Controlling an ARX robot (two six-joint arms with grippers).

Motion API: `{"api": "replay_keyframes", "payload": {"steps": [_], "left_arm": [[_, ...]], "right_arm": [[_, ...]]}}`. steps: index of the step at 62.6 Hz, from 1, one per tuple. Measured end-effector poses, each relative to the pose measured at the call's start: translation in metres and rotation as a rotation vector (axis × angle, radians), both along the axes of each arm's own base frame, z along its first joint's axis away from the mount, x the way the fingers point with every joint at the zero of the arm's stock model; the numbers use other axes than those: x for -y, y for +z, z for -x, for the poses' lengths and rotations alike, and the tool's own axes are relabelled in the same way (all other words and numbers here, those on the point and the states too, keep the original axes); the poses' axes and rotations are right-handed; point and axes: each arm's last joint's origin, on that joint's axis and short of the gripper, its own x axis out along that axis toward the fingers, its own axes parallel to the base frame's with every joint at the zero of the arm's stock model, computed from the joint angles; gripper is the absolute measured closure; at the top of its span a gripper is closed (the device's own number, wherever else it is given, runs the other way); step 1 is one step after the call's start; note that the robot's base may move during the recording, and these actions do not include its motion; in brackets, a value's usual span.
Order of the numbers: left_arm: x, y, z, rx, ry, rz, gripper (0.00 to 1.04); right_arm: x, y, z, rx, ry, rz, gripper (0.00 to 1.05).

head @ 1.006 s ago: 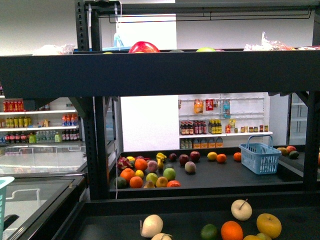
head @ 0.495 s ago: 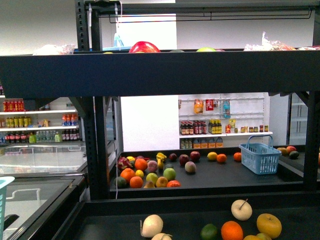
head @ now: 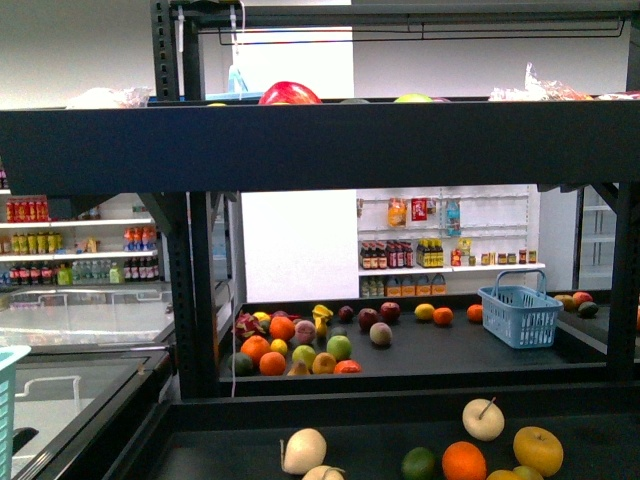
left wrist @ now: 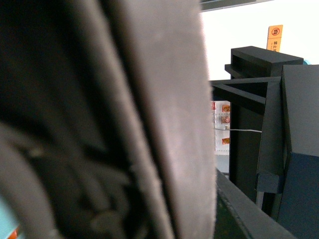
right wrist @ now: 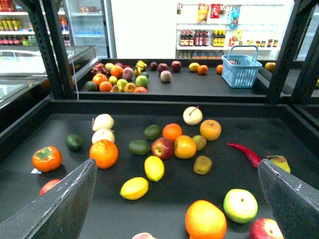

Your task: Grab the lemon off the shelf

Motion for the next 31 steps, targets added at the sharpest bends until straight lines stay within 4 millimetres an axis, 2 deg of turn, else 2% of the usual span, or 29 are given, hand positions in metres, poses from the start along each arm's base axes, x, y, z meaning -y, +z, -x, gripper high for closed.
{"api": "replay_keyframes", "payload": {"steps": [2, 6, 10, 19, 25, 31], "left_arm": [[0.000, -0.001, 0.000, -0.008, -0.001, -0.003, 0.81], [0.000, -0.002, 0.001, -0.017, -0.002, 0.024, 0.89], [0.001, -0.003, 0.002, -0.026, -0.018, 0.020, 0.93], [0.012, 0.011, 0.007, -0.028, -0.068, -0.042, 0.95], [0.036, 0.029, 0.015, -0.029, -0.169, -0.133, 0.97], [0.077, 0.046, 0.023, -0.004, -0.323, -0.218, 0.98]], "right_arm": [[0.000, 0.000, 0.000, 0.000, 0.000, 0.000, 0.07], [0.000, 0.000, 0.000, 0.000, 0.000, 0.000, 0.07], [0.000, 0.000, 0.000, 0.000, 0.000, 0.000, 0.07], [0.000, 0.000, 0.000, 0.000, 0.000, 0.000, 0.07], [0.000, 0.000, 0.000, 0.000, 0.000, 0.000, 0.07], [0.000, 0.000, 0.000, 0.000, 0.000, 0.000, 0.07]]}}
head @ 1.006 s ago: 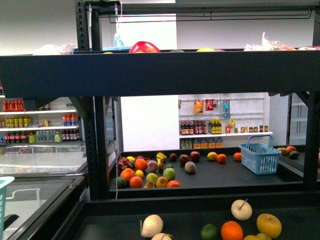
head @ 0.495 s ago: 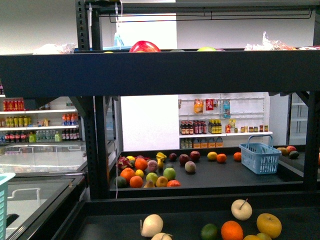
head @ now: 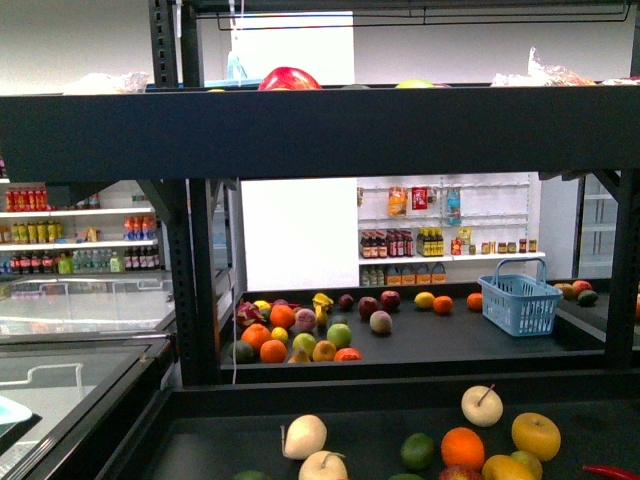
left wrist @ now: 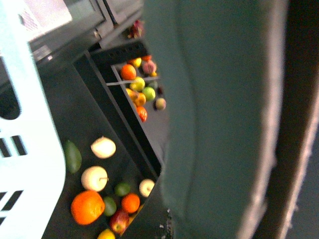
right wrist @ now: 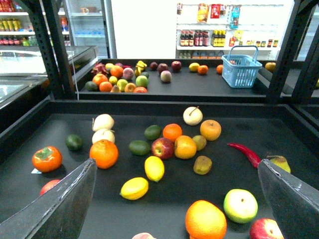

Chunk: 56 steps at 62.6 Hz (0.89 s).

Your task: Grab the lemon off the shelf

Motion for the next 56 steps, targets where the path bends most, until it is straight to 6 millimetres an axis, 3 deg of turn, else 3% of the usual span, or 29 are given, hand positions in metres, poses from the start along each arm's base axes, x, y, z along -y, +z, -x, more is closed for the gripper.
{"api": "replay_keyframes", "payload": {"steps": [13, 28, 46, 56], "left_arm": [[0.063, 0.008, 0.011, 0.031, -0.277, -0.060, 0.98], [0.136, -0.007, 0.013, 0.072, -0.510, -0.056, 0.98], [0.211, -0.024, -0.006, 0.089, -0.632, -0.055, 0.98], [0.242, -0.029, -0.018, 0.083, -0.684, -0.029, 0.98]], "right_arm": [[0.000, 0.000, 0.000, 0.000, 0.000, 0.000, 0.07], [0.000, 0.000, 0.000, 0.000, 0.000, 0.000, 0.07], [0.000, 0.000, 0.000, 0.000, 0.000, 0.000, 0.07], [0.000, 0.000, 0.000, 0.000, 0.000, 0.000, 0.07]]}}
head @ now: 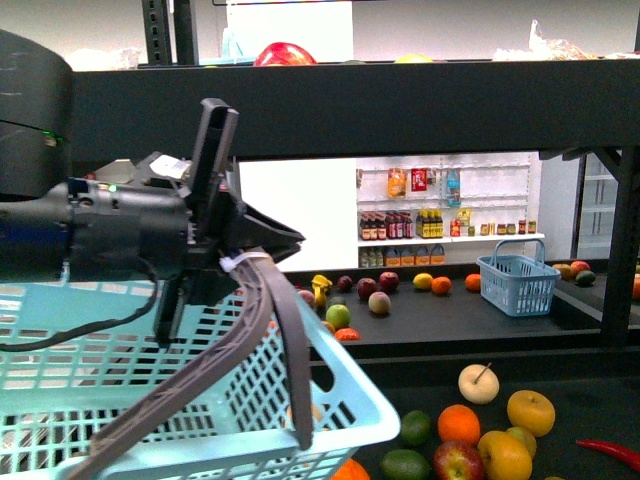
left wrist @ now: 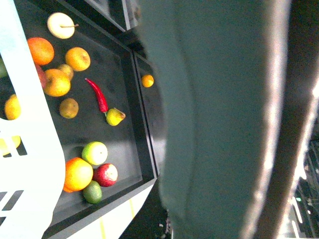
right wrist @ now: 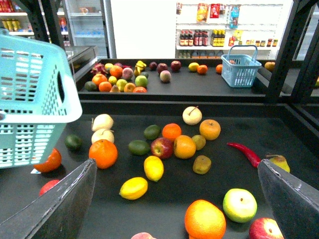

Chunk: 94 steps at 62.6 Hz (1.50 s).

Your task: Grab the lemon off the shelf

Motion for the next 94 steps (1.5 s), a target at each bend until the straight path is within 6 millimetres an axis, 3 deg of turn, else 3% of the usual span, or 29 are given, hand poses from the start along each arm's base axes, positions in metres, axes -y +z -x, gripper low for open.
{"api": "replay_keyframes", "payload": {"steps": [21, 37, 40, 41, 42, 60, 71, 72, 94], "left_arm": [[0.053, 0.005, -0.008, 0.015, -0.065, 0.012, 0.98], [0.069, -0.001, -0.005, 0.001, -0.094, 0.010, 0.98], [0.070, -0.001, -0.004, 0.004, -0.096, 0.008, 0.98], [0.070, 0.000, -0.005, 0.006, -0.090, 0.008, 0.98], [0.070, 0.000, -0.005, 0.007, -0.090, 0.007, 0.98], [0.069, 0.000, -0.005, 0.007, -0.090, 0.007, 0.98], [0.069, 0.000, -0.005, 0.008, -0.090, 0.007, 0.98], [0.069, 0.000, -0.005, 0.008, -0.090, 0.007, 0.98], [0.069, 0.000, -0.005, 0.008, -0.087, 0.007, 0.98]], "right_arm": [[0.000, 0.000, 0.000, 0.000, 0.000, 0.000, 0.07], [0.000, 0.000, 0.000, -0.002, -0.003, -0.003, 0.07], [0.001, -0.001, -0.001, -0.194, -0.083, -0.062, 0.07], [0.008, -0.005, -0.011, -0.482, -0.151, -0.167, 0.07], [0.010, -0.007, -0.014, -0.506, -0.153, -0.177, 0.07], [0.048, -0.009, -0.074, -0.594, -0.109, -0.229, 0.07], [0.063, -0.037, -0.122, -0.802, -0.105, -0.270, 0.07], [0.051, -0.063, -0.191, -0.952, -0.161, -0.343, 0.07], [0.005, -0.100, -0.271, -1.066, -0.265, -0.449, 0.07]]}}
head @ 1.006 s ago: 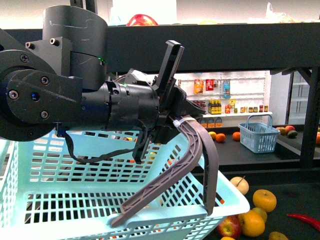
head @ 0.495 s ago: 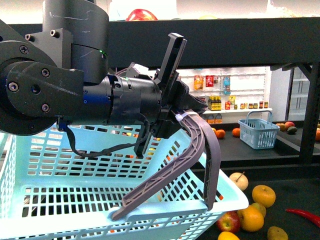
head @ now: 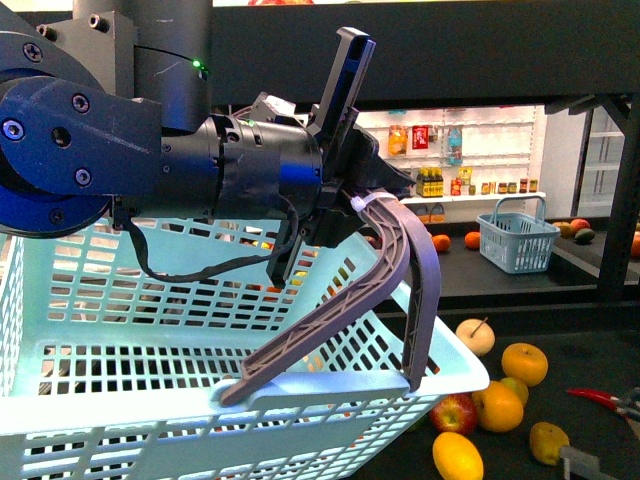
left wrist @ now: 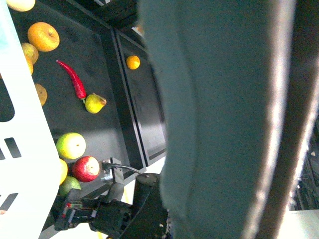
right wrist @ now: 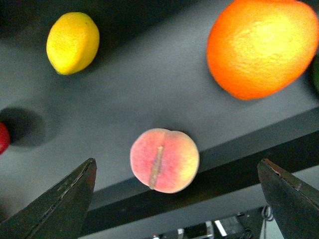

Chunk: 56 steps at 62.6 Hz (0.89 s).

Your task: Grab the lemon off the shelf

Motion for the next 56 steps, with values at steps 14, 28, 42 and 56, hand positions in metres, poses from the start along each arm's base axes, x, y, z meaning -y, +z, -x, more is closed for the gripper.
{"api": "replay_keyframes", "payload": {"steps": [14, 28, 42, 56], "left_arm": [[0.000, 0.000, 0.000, 0.001, 0.000, 0.000, 0.98], [0.000, 0.000, 0.000, 0.001, 0.000, -0.001, 0.98], [0.000, 0.000, 0.000, 0.001, -0.001, 0.000, 0.98], [0.000, 0.000, 0.000, 0.001, -0.001, 0.000, 0.98]], "right_arm": [[-0.031, -0.026, -0.045, -0.036, -0.093, -0.023, 0.07], [-0.050, -0.055, -0.072, -0.055, -0.188, -0.052, 0.07], [-0.066, -0.078, -0.095, -0.061, -0.254, -0.047, 0.07], [-0.076, -0.088, -0.113, -0.046, -0.279, -0.059, 0.07]]}}
